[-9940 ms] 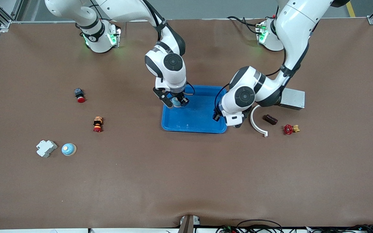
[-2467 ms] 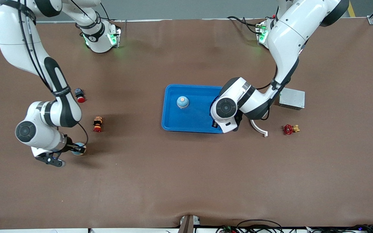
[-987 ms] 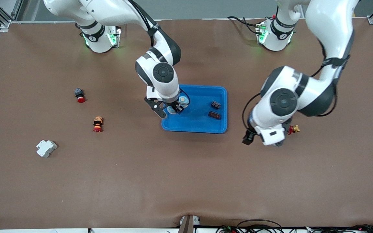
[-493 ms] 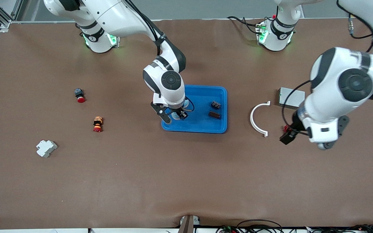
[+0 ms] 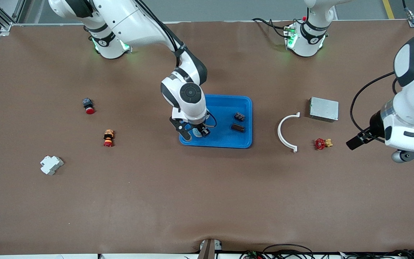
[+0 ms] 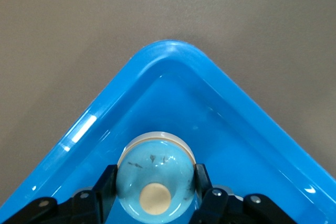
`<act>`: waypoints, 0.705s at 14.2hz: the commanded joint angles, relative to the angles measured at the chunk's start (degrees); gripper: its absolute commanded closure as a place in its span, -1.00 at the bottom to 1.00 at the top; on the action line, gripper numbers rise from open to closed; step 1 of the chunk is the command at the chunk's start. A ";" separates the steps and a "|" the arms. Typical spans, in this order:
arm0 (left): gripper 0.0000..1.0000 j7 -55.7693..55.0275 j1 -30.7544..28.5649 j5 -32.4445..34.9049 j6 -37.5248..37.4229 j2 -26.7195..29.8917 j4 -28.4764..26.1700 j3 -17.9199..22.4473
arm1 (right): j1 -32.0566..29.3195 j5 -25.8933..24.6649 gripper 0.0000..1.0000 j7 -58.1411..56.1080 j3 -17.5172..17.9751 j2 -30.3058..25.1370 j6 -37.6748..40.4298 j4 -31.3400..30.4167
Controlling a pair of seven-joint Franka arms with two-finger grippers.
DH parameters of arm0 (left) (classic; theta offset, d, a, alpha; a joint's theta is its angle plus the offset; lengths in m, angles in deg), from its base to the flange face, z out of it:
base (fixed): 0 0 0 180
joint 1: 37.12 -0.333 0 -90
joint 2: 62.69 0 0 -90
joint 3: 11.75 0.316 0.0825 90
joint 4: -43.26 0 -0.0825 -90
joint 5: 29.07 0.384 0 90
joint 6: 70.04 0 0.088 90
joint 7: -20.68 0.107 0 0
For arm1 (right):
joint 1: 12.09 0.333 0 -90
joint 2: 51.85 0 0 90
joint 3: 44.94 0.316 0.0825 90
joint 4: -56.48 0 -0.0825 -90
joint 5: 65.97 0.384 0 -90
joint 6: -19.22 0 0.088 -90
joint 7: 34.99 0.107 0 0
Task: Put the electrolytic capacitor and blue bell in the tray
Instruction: 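Lower the bell into the tray with the right gripper and open it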
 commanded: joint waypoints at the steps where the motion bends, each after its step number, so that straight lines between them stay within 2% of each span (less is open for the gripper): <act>1: -1.00 5.78 -0.35 0.25 -4.30 0.49 2.06 -0.18 | 0.75 -0.87 1.00 2.05 -0.56 1.89 0.15 2.61; 9: -1.00 16.95 -4.04 -0.28 -6.07 4.88 3.04 -0.26 | 0.92 -0.96 1.00 3.37 -0.73 4.71 -2.04 3.75; 10: -1.00 17.57 -4.83 -0.37 -6.07 5.23 3.04 -0.26 | 0.92 -1.57 -0.73 3.63 -0.73 4.97 -2.75 3.75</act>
